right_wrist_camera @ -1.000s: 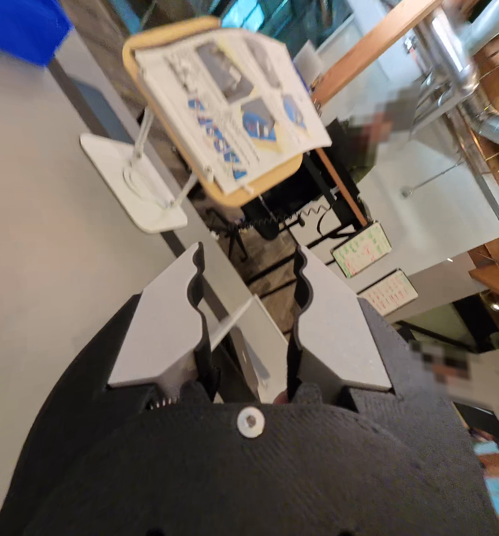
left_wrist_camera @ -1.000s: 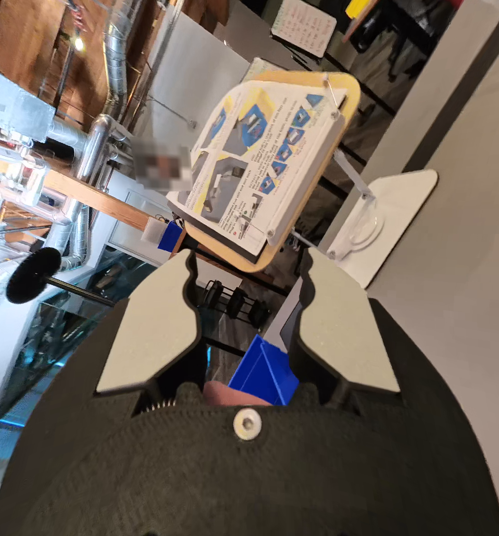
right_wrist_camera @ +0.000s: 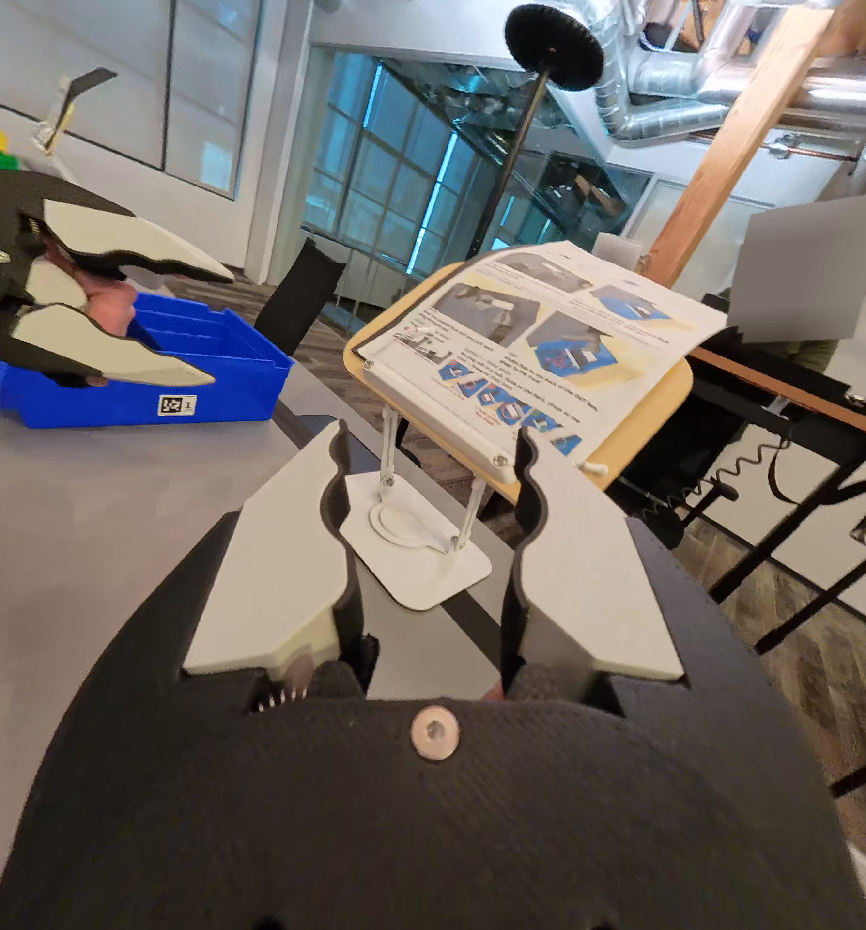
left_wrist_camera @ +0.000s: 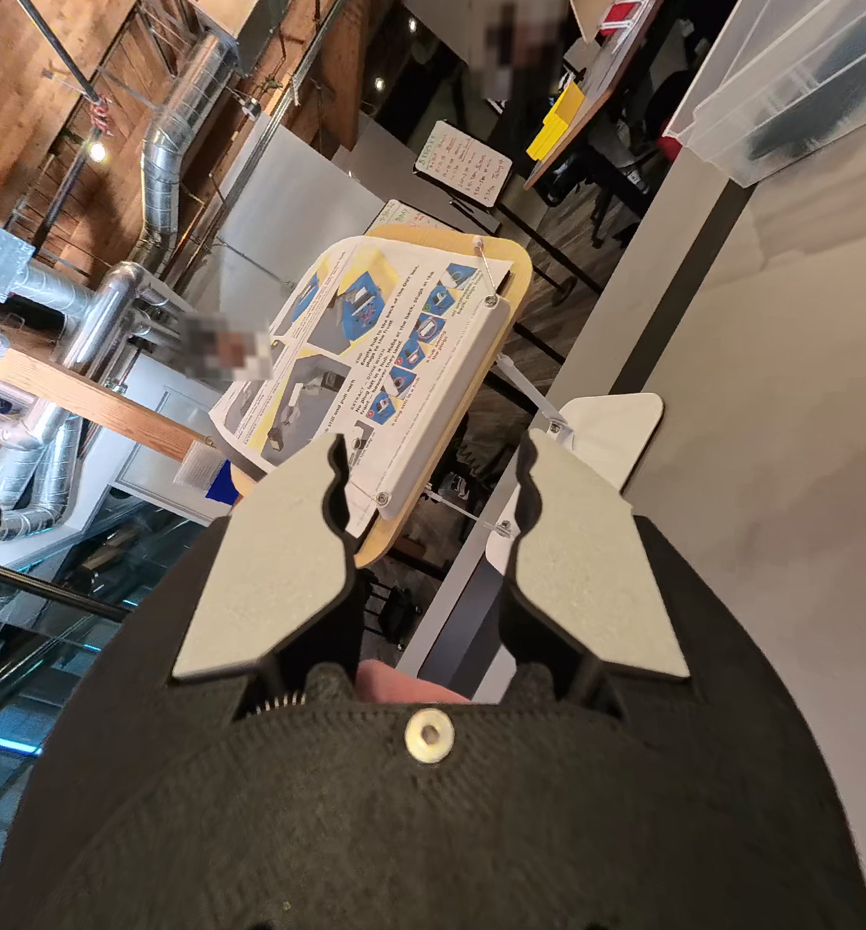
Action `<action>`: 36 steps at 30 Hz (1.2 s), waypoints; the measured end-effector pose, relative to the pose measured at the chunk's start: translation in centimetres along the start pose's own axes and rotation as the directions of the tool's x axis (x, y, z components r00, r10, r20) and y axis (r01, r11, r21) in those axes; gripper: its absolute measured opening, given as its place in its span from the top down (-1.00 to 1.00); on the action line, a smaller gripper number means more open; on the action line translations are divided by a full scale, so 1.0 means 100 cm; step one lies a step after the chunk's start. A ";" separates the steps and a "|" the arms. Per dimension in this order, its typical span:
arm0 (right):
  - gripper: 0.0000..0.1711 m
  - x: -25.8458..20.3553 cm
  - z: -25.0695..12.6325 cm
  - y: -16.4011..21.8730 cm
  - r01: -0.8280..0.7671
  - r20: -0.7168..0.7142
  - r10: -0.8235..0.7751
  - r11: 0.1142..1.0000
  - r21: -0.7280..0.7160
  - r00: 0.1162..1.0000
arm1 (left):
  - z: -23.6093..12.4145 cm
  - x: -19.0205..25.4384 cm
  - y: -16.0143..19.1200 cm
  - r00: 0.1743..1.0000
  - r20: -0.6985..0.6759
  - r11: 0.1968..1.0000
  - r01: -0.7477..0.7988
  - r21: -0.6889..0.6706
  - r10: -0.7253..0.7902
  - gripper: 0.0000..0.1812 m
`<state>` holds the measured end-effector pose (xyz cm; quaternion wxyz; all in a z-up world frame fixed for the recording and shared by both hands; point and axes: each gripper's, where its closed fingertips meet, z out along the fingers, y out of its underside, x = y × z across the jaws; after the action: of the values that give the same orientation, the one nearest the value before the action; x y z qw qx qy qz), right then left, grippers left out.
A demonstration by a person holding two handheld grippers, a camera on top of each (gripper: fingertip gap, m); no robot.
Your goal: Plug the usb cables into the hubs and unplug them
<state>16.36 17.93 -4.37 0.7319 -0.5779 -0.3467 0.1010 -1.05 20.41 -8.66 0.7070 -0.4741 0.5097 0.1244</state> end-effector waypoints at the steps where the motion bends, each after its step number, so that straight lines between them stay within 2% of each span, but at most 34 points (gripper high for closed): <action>1: 0.24 0.003 0.005 -0.008 0.018 0.004 -0.018 1.000 0.004 1.000 | 0.001 -0.002 0.000 1.000 0.002 1.000 0.004 0.001 -0.004 0.29; 4: 0.24 0.019 0.018 -0.030 0.070 0.008 -0.070 0.997 0.021 0.998 | 0.006 -0.009 -0.008 1.000 0.003 0.999 0.030 0.012 -0.030 0.30; 8: 0.24 0.051 0.023 -0.050 0.111 -0.040 -0.108 0.991 0.075 0.993 | 0.017 -0.022 -0.013 0.999 0.039 1.000 -0.019 0.004 0.018 0.29; 11: 0.23 0.069 0.007 -0.045 0.087 -0.112 -0.073 0.989 0.121 0.991 | 0.018 -0.028 -0.004 0.998 0.045 0.999 0.042 0.000 -0.042 0.29; 13: 0.33 0.073 0.000 -0.033 0.056 -0.123 -0.038 0.988 0.141 0.992 | 0.017 -0.028 0.008 0.998 0.052 0.999 0.040 -0.021 -0.039 0.30; 15: 0.25 0.077 -0.001 -0.012 0.066 -0.130 -0.057 0.996 0.059 0.990 | 0.016 -0.030 0.019 0.998 0.051 0.998 0.047 -0.044 -0.045 0.29; 17: 0.31 0.081 -0.007 -0.002 0.052 -0.147 -0.045 0.997 0.049 0.988 | 0.012 -0.034 0.027 0.997 0.062 0.997 0.054 -0.056 -0.050 0.29; 18: 0.27 0.086 -0.011 0.005 0.049 -0.163 -0.045 0.999 0.019 0.986 | 0.009 -0.035 0.030 0.997 0.063 0.996 0.055 -0.063 -0.051 0.29; 23: 0.25 0.116 -0.043 0.015 0.021 -0.261 -0.026 1.000 -0.023 0.965 | -0.001 -0.034 0.032 0.997 0.075 0.997 0.017 -0.081 -0.011 0.28; 26: 0.21 0.127 -0.060 0.026 0.041 -0.307 -0.069 0.994 -0.098 0.949 | -0.004 -0.024 0.034 0.998 0.047 0.996 0.049 -0.081 -0.045 0.28; 31: 0.20 0.149 -0.081 0.041 -0.021 -0.359 -0.040 0.987 -0.162 0.933 | -0.011 -0.026 0.035 0.997 0.047 0.994 0.071 -0.086 -0.067 0.27; 36: 0.23 0.192 -0.129 0.060 -0.023 -0.418 -0.171 0.907 -0.421 0.892 | -0.021 -0.068 0.055 0.991 0.132 0.985 0.046 -0.168 -0.024 0.26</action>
<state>40.12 20.37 -3.52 0.6552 -0.7137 -0.2056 -0.1385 -9.05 23.70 -5.98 0.6975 -0.5328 0.4417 0.1858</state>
